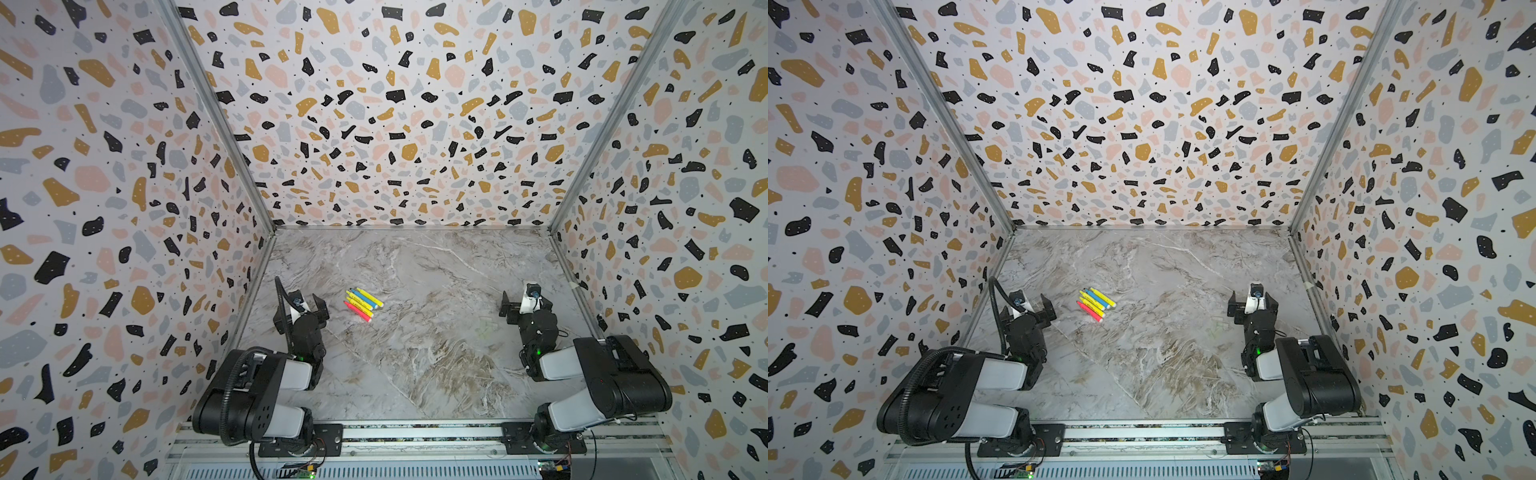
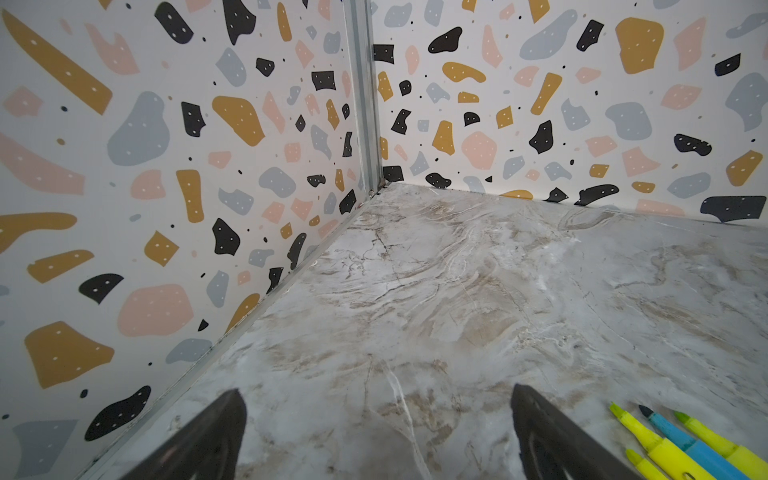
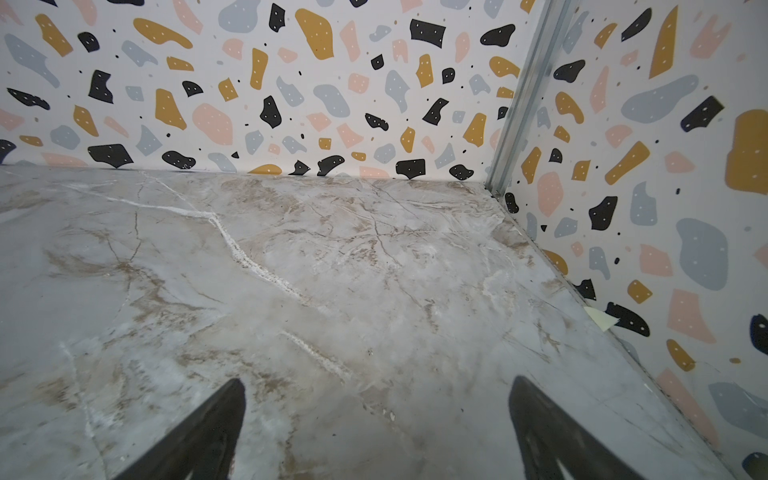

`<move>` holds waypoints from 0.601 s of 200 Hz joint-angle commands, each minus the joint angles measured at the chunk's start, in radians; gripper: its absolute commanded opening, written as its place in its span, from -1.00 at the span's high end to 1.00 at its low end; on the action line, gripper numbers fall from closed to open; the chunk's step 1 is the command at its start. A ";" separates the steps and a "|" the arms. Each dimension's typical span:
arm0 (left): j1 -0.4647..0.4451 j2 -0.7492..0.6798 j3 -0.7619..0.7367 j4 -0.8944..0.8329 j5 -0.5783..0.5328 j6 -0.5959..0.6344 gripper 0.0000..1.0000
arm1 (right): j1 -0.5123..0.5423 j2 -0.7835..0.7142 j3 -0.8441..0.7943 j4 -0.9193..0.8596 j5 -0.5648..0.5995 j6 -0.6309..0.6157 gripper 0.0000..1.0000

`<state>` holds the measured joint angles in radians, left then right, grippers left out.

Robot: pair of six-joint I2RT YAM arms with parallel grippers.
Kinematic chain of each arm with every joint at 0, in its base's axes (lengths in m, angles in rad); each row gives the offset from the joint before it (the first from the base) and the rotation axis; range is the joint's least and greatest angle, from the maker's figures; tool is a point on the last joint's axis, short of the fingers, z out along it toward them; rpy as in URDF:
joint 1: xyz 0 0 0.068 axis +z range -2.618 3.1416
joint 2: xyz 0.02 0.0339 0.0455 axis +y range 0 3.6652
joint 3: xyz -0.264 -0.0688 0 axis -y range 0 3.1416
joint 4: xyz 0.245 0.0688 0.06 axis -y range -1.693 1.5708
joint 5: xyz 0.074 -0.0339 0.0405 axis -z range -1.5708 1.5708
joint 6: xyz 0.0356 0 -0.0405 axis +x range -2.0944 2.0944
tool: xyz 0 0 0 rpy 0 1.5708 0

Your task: Insert the pens into the pen caps

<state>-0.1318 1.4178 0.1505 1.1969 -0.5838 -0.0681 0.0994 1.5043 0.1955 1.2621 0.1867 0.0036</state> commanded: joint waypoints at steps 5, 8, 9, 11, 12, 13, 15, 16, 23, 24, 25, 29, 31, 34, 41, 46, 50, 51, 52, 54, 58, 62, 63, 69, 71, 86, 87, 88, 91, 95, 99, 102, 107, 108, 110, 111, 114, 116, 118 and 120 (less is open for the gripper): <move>-0.003 -0.014 0.002 0.035 -0.001 -0.006 -0.99 | 0.003 -0.016 0.001 0.003 -0.004 0.013 -0.98; -0.003 -0.014 0.001 0.035 -0.001 -0.006 -0.99 | 0.003 -0.015 0.001 0.003 -0.004 0.012 -0.98; -0.003 -0.014 0.001 0.035 -0.001 -0.006 -0.99 | 0.002 -0.015 0.001 0.003 -0.004 0.013 -0.98; -0.003 -0.014 0.001 0.035 -0.001 -0.006 -0.99 | 0.003 -0.015 0.001 0.003 -0.004 0.012 -0.98; -0.003 -0.014 0.001 0.035 -0.001 -0.006 -0.99 | 0.002 -0.015 0.001 0.002 -0.004 0.013 -0.98; -0.002 -0.014 0.001 0.035 -0.001 -0.006 -0.99 | 0.003 -0.015 0.001 0.002 -0.004 0.012 -0.98; -0.003 -0.014 0.001 0.035 -0.001 -0.006 -0.99 | 0.002 -0.015 0.001 0.003 -0.004 0.013 -0.98; -0.003 -0.014 0.001 0.035 -0.001 -0.006 -0.99 | 0.003 -0.015 0.001 0.003 -0.004 0.013 -0.98; -0.003 -0.014 0.000 0.035 -0.001 -0.006 -0.99 | 0.004 -0.015 0.001 0.003 -0.004 0.013 -0.98; -0.003 -0.014 0.001 0.035 -0.001 -0.006 -0.99 | 0.004 -0.015 0.002 0.003 -0.004 0.013 -0.98; -0.003 -0.014 0.001 0.035 -0.001 -0.006 -0.99 | 0.003 -0.015 0.001 0.003 -0.004 0.012 -0.98; -0.003 -0.015 0.001 0.035 -0.001 -0.006 -0.99 | 0.003 -0.015 0.001 0.003 -0.004 0.013 -0.98; -0.002 -0.014 0.001 0.035 -0.001 -0.006 -0.99 | 0.004 -0.016 0.001 0.002 -0.004 0.013 -0.98; -0.003 -0.015 0.001 0.035 -0.001 -0.006 -0.99 | 0.003 -0.015 0.001 0.002 -0.004 0.013 -0.98; -0.003 -0.016 0.001 0.035 -0.001 -0.006 -0.99 | 0.003 -0.016 0.001 0.003 -0.004 0.013 -0.98; -0.001 -0.014 0.001 0.035 -0.001 -0.006 -0.99 | 0.002 -0.016 0.001 0.003 -0.004 0.013 -0.98; -0.003 -0.016 0.001 0.035 -0.001 -0.006 -0.99 | 0.003 -0.017 0.001 0.002 -0.004 0.013 -0.98; -0.003 -0.015 0.001 0.035 -0.001 -0.006 -0.99 | 0.003 -0.017 0.001 0.002 -0.004 0.013 -0.98; -0.003 -0.016 0.001 0.035 -0.001 -0.006 -0.99 | 0.003 -0.016 0.001 0.003 -0.004 0.013 -0.98; -0.002 -0.015 0.001 0.035 -0.001 -0.006 -0.99 | 0.002 -0.016 0.001 0.003 -0.004 0.013 -0.98; -0.003 -0.017 0.001 0.035 -0.001 -0.006 -0.99 | 0.002 -0.016 0.001 0.002 -0.004 0.012 -0.98; -0.003 -0.016 0.001 0.035 -0.001 -0.006 -0.99 | 0.002 -0.016 0.001 0.003 -0.004 0.013 -0.98; -0.002 -0.017 0.001 0.035 -0.001 -0.006 -0.99 | 0.002 -0.015 0.001 0.003 -0.004 0.013 -0.98; -0.003 -0.017 0.000 0.035 -0.001 -0.006 -0.99 | 0.002 -0.015 0.001 0.003 -0.004 0.013 -0.98; -0.002 -0.016 0.000 0.035 -0.001 -0.006 -0.99 | 0.002 -0.015 0.001 0.003 -0.004 0.013 -0.98; -0.003 -0.019 0.000 0.035 -0.001 -0.006 -0.99 | 0.003 -0.015 0.001 0.003 -0.004 0.012 -0.98; -0.003 -0.018 0.000 0.035 -0.001 -0.006 -0.99 | 0.003 -0.015 0.002 0.003 -0.004 0.012 -0.98; -0.003 -0.017 0.000 0.035 -0.001 -0.006 -0.99 | 0.003 -0.015 0.001 0.003 -0.004 0.013 -0.98; -0.002 -0.018 0.000 0.035 -0.001 -0.006 -0.99 | 0.003 -0.015 0.001 0.003 -0.004 0.013 -0.98; -0.002 -0.017 0.000 0.035 -0.001 -0.005 -0.99 | 0.003 -0.015 0.001 0.003 -0.004 0.013 -0.98; -0.003 -0.016 0.000 0.035 -0.001 -0.006 -0.99 | 0.003 -0.015 0.001 0.003 -0.004 0.012 -0.98; -0.002 -0.017 0.001 0.035 -0.001 -0.006 -0.99 | 0.004 -0.015 0.001 0.002 -0.004 0.012 -0.98; -0.003 -0.016 0.002 0.034 -0.001 -0.006 -0.99 | 0.003 -0.015 0.002 0.003 -0.004 0.013 -0.98; -0.003 -0.015 0.003 0.034 -0.001 -0.006 -0.99 | 0.003 -0.015 0.001 0.003 -0.004 0.013 -0.98; -0.003 -0.014 0.003 0.033 -0.001 -0.006 -0.99 | 0.002 -0.015 0.001 0.003 -0.004 0.014 -0.98; -0.003 -0.013 0.004 0.033 -0.001 -0.006 -0.99 | 0.002 -0.015 0.001 0.003 -0.004 0.014 -0.98; -0.002 -0.012 0.005 0.031 -0.002 -0.006 -0.99 | 0.002 -0.015 0.001 0.003 -0.005 0.014 -0.98; -0.003 -0.012 0.005 0.030 -0.004 -0.006 -0.99 | 0.002 -0.015 0.001 0.003 -0.004 0.015 -0.98; -0.003 -0.012 0.006 0.031 -0.005 -0.006 -0.99 | 0.003 -0.015 0.001 0.003 -0.004 0.015 -0.98; -0.002 -0.012 0.004 0.033 -0.005 -0.005 -0.99 | 0.003 -0.015 0.001 0.003 -0.004 0.014 -0.98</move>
<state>-0.1318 1.4178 0.1505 1.1969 -0.5842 -0.0681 0.0994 1.5043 0.1955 1.2621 0.1867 0.0036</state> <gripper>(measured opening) 0.994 0.990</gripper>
